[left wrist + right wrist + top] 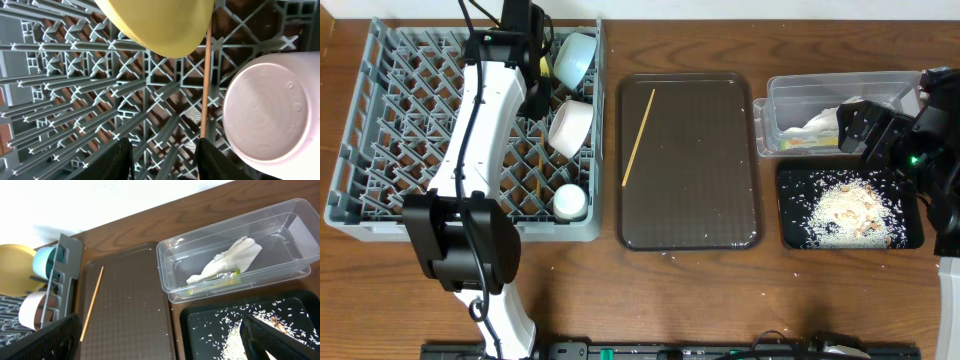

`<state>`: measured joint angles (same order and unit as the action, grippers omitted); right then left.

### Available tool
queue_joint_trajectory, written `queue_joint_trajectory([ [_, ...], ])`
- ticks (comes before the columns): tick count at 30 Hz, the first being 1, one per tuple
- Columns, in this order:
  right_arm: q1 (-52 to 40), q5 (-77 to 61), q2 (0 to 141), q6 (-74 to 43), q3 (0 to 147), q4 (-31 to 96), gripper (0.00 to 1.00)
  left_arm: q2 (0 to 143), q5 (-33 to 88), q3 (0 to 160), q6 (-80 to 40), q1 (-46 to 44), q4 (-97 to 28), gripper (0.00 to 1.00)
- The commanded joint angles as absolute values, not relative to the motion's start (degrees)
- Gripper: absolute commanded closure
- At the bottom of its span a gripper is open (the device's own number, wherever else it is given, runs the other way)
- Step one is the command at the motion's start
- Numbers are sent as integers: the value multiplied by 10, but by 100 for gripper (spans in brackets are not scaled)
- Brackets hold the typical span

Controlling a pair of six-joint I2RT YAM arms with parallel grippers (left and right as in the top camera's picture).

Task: Sort waste into correct bins and load items into the dishwasher
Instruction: 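Return the left gripper to the remaining chopstick on the tray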

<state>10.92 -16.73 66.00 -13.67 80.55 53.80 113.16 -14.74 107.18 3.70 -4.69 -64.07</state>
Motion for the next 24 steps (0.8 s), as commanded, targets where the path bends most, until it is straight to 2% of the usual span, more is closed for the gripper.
queue_joint_trajectory([
  [1,115,-169,660,-143,809,538,1,1098,-121,1095,22,-65,-642,56],
  [6,115,-169,660,-143,809,538,1,1071,-62,1097,15,-120,-624,52],
  [14,115,-169,660,-143,809,538,1,1099,-50,1096,15,-217,-582,52],
  [24,115,-169,660,-143,809,538,1,1207,-21,1096,15,-246,-554,52],
])
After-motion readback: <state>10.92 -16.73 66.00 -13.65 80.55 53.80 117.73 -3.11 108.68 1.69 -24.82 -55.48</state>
